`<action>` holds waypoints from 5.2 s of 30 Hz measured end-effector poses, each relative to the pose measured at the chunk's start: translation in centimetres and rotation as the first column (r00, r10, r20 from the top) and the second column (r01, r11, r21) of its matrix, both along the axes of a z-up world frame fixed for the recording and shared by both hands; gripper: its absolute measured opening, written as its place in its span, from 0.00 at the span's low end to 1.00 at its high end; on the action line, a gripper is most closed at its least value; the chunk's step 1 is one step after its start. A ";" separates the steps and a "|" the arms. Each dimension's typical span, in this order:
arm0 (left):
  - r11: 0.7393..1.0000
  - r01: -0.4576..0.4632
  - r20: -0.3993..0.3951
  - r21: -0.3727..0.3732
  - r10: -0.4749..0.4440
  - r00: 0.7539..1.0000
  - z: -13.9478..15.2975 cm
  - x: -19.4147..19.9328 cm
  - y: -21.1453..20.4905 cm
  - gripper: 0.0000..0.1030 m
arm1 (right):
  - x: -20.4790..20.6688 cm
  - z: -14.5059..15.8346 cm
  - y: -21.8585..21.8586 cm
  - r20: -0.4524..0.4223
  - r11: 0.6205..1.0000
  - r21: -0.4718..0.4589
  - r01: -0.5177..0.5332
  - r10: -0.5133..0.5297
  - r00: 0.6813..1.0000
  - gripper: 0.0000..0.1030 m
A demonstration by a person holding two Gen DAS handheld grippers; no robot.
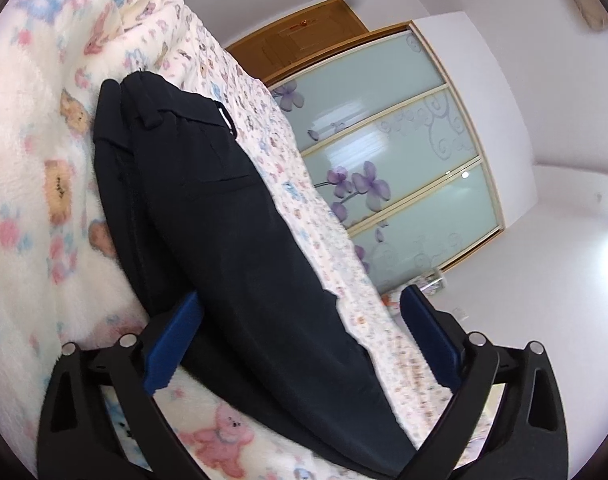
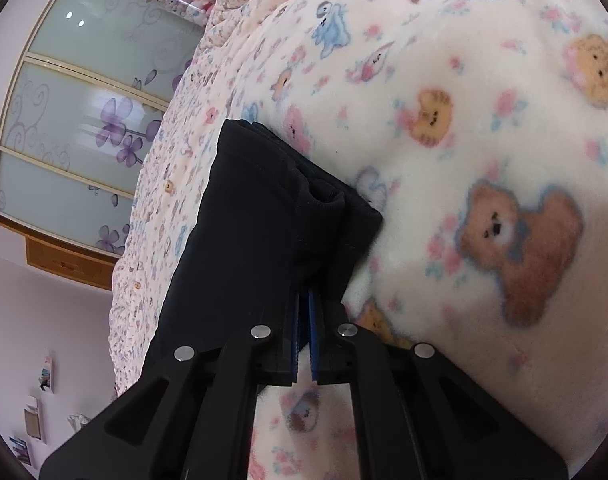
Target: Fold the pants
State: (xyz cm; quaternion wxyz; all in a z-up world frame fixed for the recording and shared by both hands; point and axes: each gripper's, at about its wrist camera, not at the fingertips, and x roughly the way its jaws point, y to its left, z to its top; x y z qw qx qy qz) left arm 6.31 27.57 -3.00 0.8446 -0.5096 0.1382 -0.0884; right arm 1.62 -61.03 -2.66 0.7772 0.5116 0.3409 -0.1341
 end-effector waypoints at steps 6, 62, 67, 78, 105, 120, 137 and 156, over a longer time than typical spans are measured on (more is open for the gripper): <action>0.996 0.011 0.010 -0.089 -0.010 1.000 -0.1 0.7 1.0 0.98 | 0.0 0.0 0.3 -0.008 1.000 -0.025 -0.010 0.010 1.000 0.04; 0.991 0.011 -0.229 -0.134 -0.042 0.973 0.3 2.5 0.5 0.98 | -1.6 4.4 2.8 0.084 0.992 -0.126 0.024 -0.013 0.996 0.60; 0.981 -0.046 -0.283 -0.186 -0.009 0.959 -1.4 3.4 1.6 0.38 | -1.4 4.2 3.0 0.075 0.990 -0.139 0.011 -0.001 0.997 0.60; 0.989 -0.119 -0.265 -0.090 0.091 0.960 -0.3 -0.3 0.8 0.05 | -2.1 5.3 2.7 0.117 0.988 -0.153 0.033 -0.015 0.993 0.61; 0.892 -0.317 0.029 0.321 0.325 0.945 7.0 -3.9 -2.8 0.98 | -0.5 0.6 -0.7 0.011 0.988 -0.116 0.099 -0.099 0.995 0.28; 0.920 -0.236 -0.031 0.314 0.258 0.966 5.7 -2.7 -3.5 0.98 | -1.5 6.6 3.5 0.363 0.977 -0.198 0.077 0.000 0.932 0.10; 0.953 -0.163 -0.120 0.255 0.199 0.973 4.7 -1.8 -2.7 0.98 | 8.8 14.2 32.4 0.329 0.756 -0.516 -0.402 0.608 0.722 0.10; 0.966 -0.111 -0.153 0.233 0.149 0.977 4.2 -1.2 -2.3 0.98 | 8.5 5.9 47.9 -0.136 0.320 -0.564 -0.761 0.873 0.468 0.51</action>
